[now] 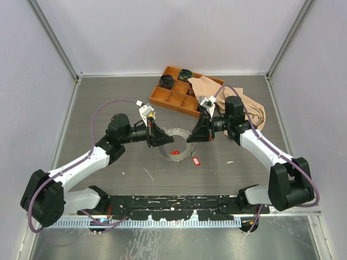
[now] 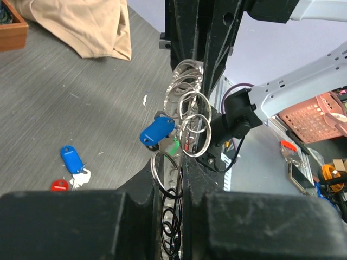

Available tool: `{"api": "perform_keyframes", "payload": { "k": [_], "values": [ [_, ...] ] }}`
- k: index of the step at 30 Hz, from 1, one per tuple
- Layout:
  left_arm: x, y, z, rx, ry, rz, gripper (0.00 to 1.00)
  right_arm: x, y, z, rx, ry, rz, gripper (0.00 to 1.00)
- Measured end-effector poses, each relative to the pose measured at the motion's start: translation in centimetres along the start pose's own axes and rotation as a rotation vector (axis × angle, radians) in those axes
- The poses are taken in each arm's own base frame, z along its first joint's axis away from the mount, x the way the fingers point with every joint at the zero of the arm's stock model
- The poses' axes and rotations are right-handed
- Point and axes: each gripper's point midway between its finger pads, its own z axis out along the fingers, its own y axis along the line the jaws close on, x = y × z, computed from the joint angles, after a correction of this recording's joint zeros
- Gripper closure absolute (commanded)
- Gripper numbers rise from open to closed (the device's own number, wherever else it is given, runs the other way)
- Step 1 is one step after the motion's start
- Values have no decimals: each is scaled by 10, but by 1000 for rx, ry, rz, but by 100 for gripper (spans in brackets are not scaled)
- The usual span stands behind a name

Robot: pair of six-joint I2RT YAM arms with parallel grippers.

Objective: Remove the keys from the keyring

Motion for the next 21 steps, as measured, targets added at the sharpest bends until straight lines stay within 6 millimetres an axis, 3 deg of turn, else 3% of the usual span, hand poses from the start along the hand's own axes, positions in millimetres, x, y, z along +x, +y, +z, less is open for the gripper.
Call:
{"api": "perform_keyframes", "payload": {
  "k": [3, 10, 15, 21],
  "values": [
    [-2, 1, -3, -50, 13, -26, 100, 0, -8, 0, 41, -3, -32, 49],
    [-12, 17, -18, -276, 109, -47, 100, -7, -47, -23, 265, -6, -169, 1],
    [-44, 7, -36, -406, 190, 43, 100, -5, -56, -32, 352, -1, -312, 0],
    [-80, -3, -38, -530, 315, 220, 100, 27, -60, -23, 341, -4, -401, 1]
  ]
}}
